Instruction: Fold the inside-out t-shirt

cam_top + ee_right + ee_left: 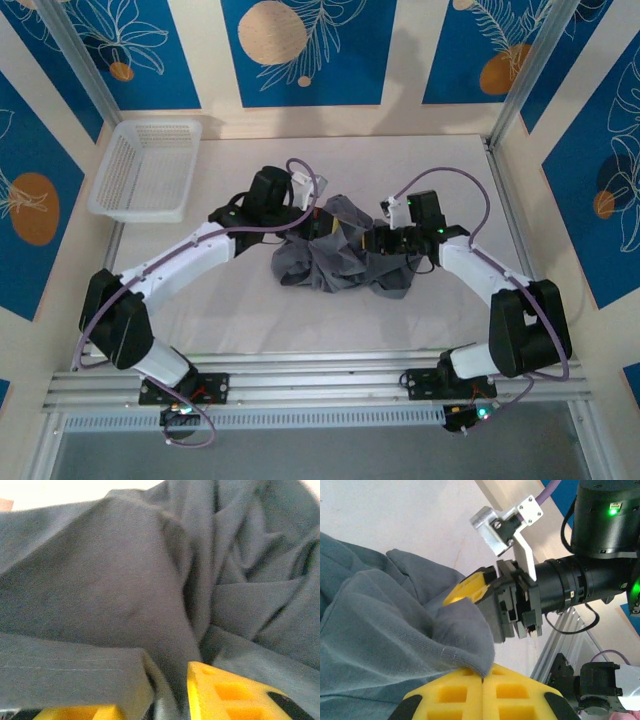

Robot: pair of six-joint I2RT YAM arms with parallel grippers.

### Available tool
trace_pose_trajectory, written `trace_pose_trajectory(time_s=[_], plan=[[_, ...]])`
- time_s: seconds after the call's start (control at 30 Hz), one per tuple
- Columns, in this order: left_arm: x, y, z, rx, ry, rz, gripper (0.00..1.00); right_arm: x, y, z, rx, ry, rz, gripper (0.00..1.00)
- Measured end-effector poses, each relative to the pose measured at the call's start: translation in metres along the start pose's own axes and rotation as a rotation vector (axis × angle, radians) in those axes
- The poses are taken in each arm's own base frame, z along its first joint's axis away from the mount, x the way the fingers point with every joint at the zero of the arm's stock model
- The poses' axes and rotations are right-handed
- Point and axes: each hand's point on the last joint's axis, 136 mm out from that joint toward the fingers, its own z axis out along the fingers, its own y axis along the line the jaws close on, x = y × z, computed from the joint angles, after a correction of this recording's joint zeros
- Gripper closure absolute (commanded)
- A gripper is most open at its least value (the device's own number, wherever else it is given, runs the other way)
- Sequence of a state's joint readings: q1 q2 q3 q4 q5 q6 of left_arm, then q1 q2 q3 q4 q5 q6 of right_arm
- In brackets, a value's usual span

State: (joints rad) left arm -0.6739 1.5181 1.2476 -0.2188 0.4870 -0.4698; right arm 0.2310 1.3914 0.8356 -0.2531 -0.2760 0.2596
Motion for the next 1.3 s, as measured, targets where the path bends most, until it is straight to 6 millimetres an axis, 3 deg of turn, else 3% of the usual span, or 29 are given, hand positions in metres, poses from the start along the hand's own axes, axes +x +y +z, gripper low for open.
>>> trace_pose_trajectory(time_s=[0.1,0.2,0.33,0.47,0.57,0.7,0.83,0.87,0.97,1.03,1.1,1.13,1.2,1.27,1.3], plan=[[-0.003,0.002,-0.010,-0.006,-0.021,-0.002,1.00,-0.004,-0.021,-0.008,0.037,-0.023,0.051,0.69],[-0.012,0.006,-0.024,-0.017,-0.059,-0.005,1.00,0.005,-0.034,-0.011,0.051,-0.009,0.098,0.71],[-0.016,0.006,-0.031,-0.017,-0.076,-0.001,1.00,0.020,-0.029,-0.007,-0.001,0.032,0.130,0.73],[-0.016,0.005,-0.031,-0.012,-0.074,-0.001,1.00,0.022,-0.019,-0.006,-0.056,0.042,0.143,0.73],[-0.015,0.006,-0.031,-0.015,-0.070,-0.005,1.00,0.022,-0.017,-0.008,-0.074,0.046,0.149,0.77],[-0.015,0.007,-0.031,-0.015,-0.071,-0.011,1.00,0.011,-0.025,-0.024,-0.070,-0.027,0.191,1.00],[-0.022,0.003,-0.028,0.018,-0.088,-0.036,1.00,0.002,-0.036,-0.046,-0.035,-0.135,0.248,1.00],[-0.023,-0.002,-0.024,0.039,-0.085,-0.038,1.00,-0.001,-0.033,-0.053,-0.030,-0.163,0.248,0.99],[-0.030,-0.022,0.004,0.094,-0.054,-0.022,1.00,-0.020,-0.021,-0.079,-0.003,-0.283,0.240,0.64],[-0.029,-0.050,0.032,0.149,-0.020,0.017,1.00,-0.035,-0.013,-0.106,0.038,-0.392,0.234,0.58],[-0.016,-0.090,0.068,0.228,0.032,0.073,0.99,-0.058,-0.004,-0.143,0.091,-0.524,0.232,0.57],[-0.008,-0.108,0.081,0.257,0.056,0.097,0.88,-0.068,-0.001,-0.158,0.113,-0.573,0.235,0.57],[0.017,-0.139,0.105,0.303,0.103,0.158,0.54,-0.089,0.003,-0.190,0.159,-0.663,0.248,0.57],[0.043,-0.158,0.111,0.325,0.143,0.202,0.34,-0.104,0.003,-0.208,0.191,-0.700,0.276,0.58],[0.050,-0.161,0.109,0.324,0.145,0.220,0.28,-0.109,0.002,-0.211,0.198,-0.698,0.291,0.60]])
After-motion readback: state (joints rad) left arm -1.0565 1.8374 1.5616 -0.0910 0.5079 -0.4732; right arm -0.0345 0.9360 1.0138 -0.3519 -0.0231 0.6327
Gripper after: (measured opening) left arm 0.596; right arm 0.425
